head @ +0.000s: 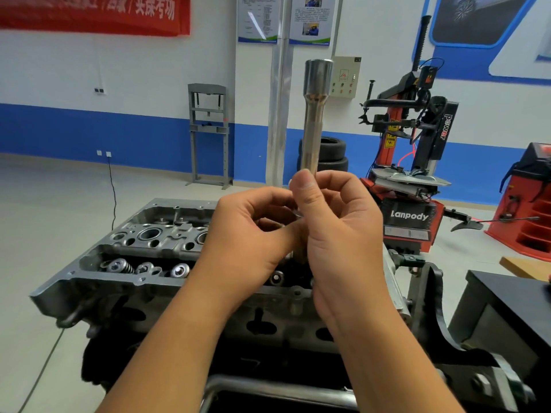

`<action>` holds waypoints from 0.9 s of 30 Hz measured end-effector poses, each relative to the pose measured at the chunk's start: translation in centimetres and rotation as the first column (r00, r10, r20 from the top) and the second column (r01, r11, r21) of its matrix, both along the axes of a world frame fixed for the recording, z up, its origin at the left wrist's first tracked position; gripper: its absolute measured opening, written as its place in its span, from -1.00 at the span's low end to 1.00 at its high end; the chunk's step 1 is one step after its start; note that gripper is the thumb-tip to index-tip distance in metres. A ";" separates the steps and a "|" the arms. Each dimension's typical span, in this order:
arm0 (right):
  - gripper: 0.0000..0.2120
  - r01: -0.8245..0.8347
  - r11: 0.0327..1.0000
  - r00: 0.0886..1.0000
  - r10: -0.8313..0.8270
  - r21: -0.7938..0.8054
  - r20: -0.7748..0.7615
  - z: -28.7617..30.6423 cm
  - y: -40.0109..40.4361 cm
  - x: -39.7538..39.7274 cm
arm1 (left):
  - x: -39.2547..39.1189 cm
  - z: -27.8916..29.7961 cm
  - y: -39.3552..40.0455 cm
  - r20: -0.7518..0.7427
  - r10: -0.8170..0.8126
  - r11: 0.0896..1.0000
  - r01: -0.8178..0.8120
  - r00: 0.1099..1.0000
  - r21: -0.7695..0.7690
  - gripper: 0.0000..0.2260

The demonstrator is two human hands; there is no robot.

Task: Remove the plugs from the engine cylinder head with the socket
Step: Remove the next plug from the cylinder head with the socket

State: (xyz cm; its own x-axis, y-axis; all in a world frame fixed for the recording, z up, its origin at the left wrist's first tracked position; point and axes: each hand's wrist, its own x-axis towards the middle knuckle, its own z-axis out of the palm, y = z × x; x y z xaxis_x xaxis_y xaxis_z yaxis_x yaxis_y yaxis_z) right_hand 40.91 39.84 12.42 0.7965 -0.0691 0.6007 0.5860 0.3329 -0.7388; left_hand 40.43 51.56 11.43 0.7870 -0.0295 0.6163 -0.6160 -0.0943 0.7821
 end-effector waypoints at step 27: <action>-0.72 0.053 0.998 0.999 -0.053 0.033 -0.008 0.2 -0.3 -0.1 | -0.8 0.5 0.5 -0.057 0.002 0.933 0.019 0.998 0.359 -0.79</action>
State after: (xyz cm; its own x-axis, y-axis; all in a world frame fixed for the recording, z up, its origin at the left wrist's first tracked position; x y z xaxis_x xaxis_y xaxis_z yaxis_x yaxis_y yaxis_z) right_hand 40.77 39.54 12.63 0.7952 -0.1315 0.5920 0.5987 0.3257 -0.7318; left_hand 39.68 52.02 11.90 0.8185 -0.2477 0.5184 -0.5744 -0.3699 0.7302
